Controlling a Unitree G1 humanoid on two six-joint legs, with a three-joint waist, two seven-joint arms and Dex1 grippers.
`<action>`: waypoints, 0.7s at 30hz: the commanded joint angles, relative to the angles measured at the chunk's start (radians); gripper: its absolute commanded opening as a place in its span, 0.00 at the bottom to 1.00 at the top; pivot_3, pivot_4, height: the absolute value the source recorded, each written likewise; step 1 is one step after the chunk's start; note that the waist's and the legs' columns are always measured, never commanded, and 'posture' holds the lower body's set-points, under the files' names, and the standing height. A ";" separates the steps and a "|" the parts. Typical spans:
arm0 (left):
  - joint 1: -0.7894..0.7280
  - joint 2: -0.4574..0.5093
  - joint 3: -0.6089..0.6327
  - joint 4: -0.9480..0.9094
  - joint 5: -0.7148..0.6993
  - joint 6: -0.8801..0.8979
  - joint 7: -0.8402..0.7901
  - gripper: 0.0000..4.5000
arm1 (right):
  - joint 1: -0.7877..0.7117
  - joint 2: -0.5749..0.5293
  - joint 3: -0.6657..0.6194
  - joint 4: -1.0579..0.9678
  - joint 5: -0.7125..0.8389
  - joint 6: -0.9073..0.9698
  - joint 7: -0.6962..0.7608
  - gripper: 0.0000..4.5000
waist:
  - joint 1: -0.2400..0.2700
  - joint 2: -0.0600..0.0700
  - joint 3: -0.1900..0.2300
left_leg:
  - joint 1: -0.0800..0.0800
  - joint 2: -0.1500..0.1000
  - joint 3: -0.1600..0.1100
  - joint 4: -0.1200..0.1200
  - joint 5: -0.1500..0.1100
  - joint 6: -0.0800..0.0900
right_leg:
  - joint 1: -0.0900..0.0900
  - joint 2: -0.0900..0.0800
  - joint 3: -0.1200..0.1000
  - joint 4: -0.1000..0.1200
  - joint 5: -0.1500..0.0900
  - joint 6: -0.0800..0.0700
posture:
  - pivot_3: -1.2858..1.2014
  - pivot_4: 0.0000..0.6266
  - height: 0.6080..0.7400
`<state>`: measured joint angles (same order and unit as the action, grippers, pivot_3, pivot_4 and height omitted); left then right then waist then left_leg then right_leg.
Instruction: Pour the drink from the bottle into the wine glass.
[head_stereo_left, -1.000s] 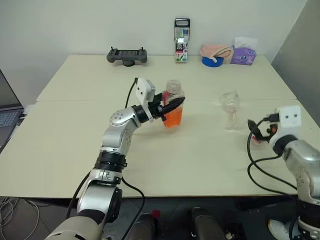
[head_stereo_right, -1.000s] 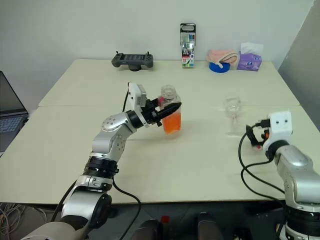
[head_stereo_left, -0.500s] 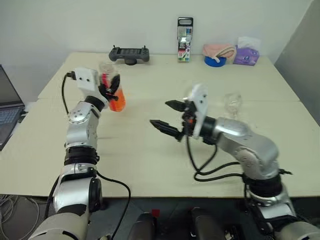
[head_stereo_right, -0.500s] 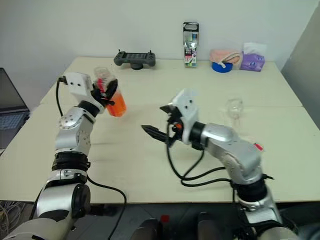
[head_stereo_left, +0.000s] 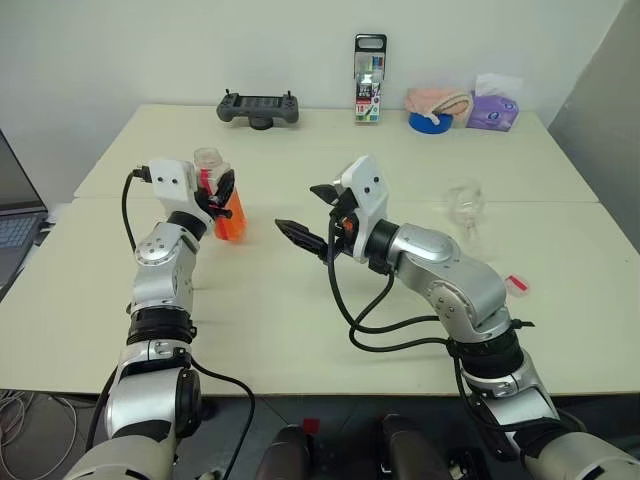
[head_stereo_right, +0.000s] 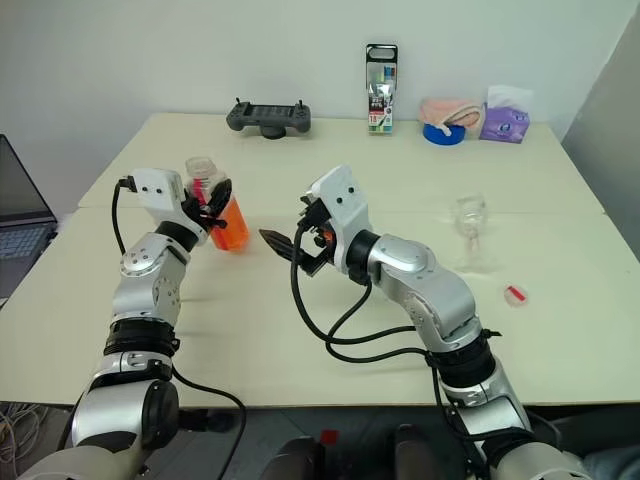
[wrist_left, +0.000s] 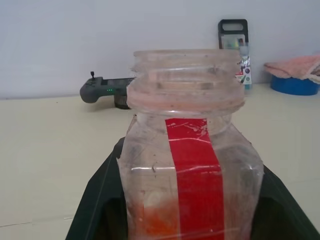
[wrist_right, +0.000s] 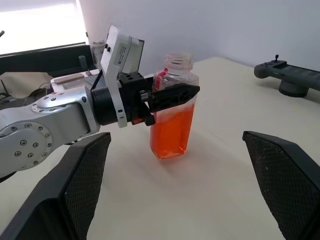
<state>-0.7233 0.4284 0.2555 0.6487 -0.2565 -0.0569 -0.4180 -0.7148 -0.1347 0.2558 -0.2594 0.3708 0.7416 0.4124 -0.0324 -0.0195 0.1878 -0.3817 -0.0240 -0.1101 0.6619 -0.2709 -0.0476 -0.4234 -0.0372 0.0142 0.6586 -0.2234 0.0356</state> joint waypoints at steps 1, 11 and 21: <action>-0.003 0.011 0.023 -0.005 -0.007 -0.043 -0.002 0.64 | 0.007 -0.013 -0.022 -0.038 -0.006 -0.012 0.007 1.00 | 0.000 0.000 0.000 | 0.000 0.000 0.000 0.000 0.000 0.000 | 0.000 0.000 0.000 0.000 0.000 0.000 | 0.52 0.24 1.00; 0.033 0.009 0.026 -0.025 -0.005 -0.018 0.002 1.00 | 0.016 -0.031 -0.028 -0.038 -0.012 -0.012 0.008 1.00 | 0.000 0.000 0.000 | 0.001 0.000 0.000 0.000 0.000 0.000 | 0.000 0.000 0.000 0.001 0.000 0.000 | 0.52 0.24 1.00; 0.143 -0.005 0.024 -0.177 -0.014 0.048 0.020 1.00 | 0.001 -0.089 -0.075 -0.013 -0.031 -0.015 0.021 1.00 | 0.000 0.000 0.000 | 0.001 0.000 0.001 0.000 0.000 0.000 | 0.000 0.000 0.001 0.001 0.000 0.000 | 0.52 0.24 1.00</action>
<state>-0.5995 0.4217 0.2720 0.5491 -0.2583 -0.0196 -0.4039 -0.6908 -0.2047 0.2192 -0.2519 0.3402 0.7370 0.4282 -0.0323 -0.0196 0.1877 -0.3810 -0.0238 -0.1094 0.6620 -0.2708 -0.0476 -0.4233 -0.0373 0.0149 0.6593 -0.2234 0.0356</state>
